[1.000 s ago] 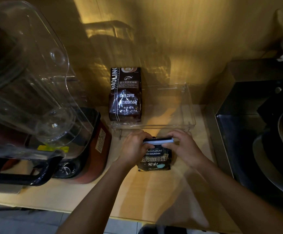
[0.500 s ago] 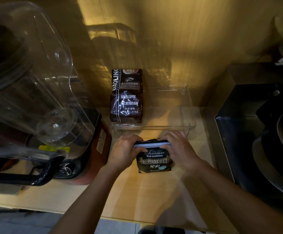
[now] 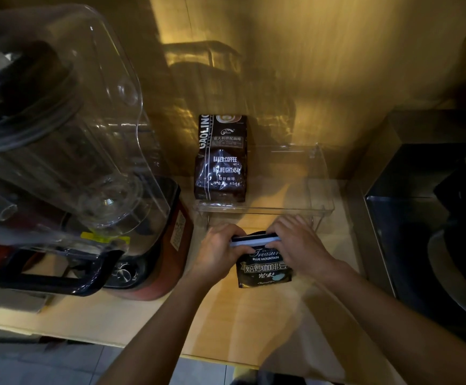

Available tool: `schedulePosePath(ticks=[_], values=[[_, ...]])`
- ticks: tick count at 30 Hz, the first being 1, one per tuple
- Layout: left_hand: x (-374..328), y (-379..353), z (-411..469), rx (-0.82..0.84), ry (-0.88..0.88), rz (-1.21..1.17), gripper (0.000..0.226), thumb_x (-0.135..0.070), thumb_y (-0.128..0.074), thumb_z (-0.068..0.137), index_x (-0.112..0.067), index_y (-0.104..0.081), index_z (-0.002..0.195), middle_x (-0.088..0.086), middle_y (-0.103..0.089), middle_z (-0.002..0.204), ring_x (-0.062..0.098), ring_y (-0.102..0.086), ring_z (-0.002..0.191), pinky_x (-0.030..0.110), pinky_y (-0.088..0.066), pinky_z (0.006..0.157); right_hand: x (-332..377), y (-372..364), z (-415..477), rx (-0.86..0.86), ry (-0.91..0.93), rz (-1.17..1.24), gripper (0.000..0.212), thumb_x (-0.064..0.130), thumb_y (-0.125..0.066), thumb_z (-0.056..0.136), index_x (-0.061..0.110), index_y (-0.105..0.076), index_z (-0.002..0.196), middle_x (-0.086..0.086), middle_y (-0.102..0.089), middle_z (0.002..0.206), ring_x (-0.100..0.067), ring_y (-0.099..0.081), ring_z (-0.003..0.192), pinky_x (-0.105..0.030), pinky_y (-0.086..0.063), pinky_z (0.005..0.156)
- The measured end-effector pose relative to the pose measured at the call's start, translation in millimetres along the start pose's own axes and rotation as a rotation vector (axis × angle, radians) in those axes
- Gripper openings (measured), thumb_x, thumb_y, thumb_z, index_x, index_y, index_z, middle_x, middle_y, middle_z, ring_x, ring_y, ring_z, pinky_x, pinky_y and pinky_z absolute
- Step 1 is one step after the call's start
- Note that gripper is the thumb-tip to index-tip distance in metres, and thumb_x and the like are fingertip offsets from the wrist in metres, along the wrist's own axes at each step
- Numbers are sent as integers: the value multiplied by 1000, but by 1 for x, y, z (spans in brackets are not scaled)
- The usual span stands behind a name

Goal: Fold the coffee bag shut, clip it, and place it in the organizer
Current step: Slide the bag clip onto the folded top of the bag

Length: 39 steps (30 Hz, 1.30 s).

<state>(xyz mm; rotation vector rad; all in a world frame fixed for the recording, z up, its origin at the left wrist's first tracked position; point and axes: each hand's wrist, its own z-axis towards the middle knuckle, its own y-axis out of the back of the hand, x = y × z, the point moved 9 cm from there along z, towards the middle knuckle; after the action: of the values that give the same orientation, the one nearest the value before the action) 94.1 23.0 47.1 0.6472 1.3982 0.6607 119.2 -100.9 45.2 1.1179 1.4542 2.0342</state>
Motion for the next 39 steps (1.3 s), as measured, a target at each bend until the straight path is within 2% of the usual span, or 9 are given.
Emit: schedulePosePath(ticks=[4,12,15,19,23,26,29,35,39], values=[[16,12,-9,-68,33,-62,19,-22,-72,75,-12,-64,90,-3,-59,85,11,-51,79,9,-37,64,-8,0,-4,6,-56,21,21,24,-56,87,10,-55,102,-7,-59,105,-21,-48,101,-31,-31,92],[21,20,-8,-98,19,-151,14,-11,-71,75,-8,-68,88,2,-62,81,13,-55,75,7,-37,63,-4,7,1,24,-36,-32,25,30,-59,85,13,-55,104,-3,-59,105,-18,-47,101,-27,-24,89],[23,19,-6,-102,2,-133,13,-11,-71,75,-8,-68,88,4,-63,81,14,-56,75,13,-39,64,10,3,12,59,5,-66,28,32,-58,85,14,-54,106,-3,-58,105,-19,-46,102,-30,-25,91],[19,17,-3,-122,-49,-105,14,-13,-73,73,-9,-69,86,7,-67,78,14,-56,71,20,-41,61,46,-12,26,68,109,-94,21,17,-58,85,8,-56,104,-9,-59,103,-24,-48,100,-33,-29,84],[23,16,-9,-151,-47,-82,10,-12,-72,74,-11,-68,83,4,-68,74,6,-54,61,13,-39,56,55,-16,30,61,105,-82,19,9,-61,81,3,-57,99,-13,-58,98,-26,-49,94,-35,-35,83],[26,14,-16,-196,13,-97,7,-8,-72,74,-10,-68,80,4,-67,69,14,-54,58,27,-43,53,59,-17,27,48,103,-99,18,1,-62,76,-1,-58,94,-16,-59,91,-30,-50,87,-38,-38,80],[24,13,-17,-222,43,-106,5,-6,-71,74,-6,-68,77,8,-67,68,18,-53,58,32,-43,54,60,-16,26,19,79,-107,19,-7,-64,68,-4,-59,86,-19,-60,84,-33,-52,82,-41,-41,74],[16,14,-19,-276,41,-70,8,-11,-71,76,-5,-67,79,12,-68,71,27,-58,60,33,-41,53,59,-5,23,-81,41,-59,22,-12,-70,49,-2,-58,65,-17,-59,61,-33,-55,61,-36,-46,59],[13,13,-19,-302,54,-72,8,-8,-71,75,-6,-68,82,13,-70,75,29,-60,64,34,-42,55,55,-2,21,-119,36,-42,22,-11,-72,47,0,-57,61,-15,-57,57,-31,-54,56,-34,-46,55]])
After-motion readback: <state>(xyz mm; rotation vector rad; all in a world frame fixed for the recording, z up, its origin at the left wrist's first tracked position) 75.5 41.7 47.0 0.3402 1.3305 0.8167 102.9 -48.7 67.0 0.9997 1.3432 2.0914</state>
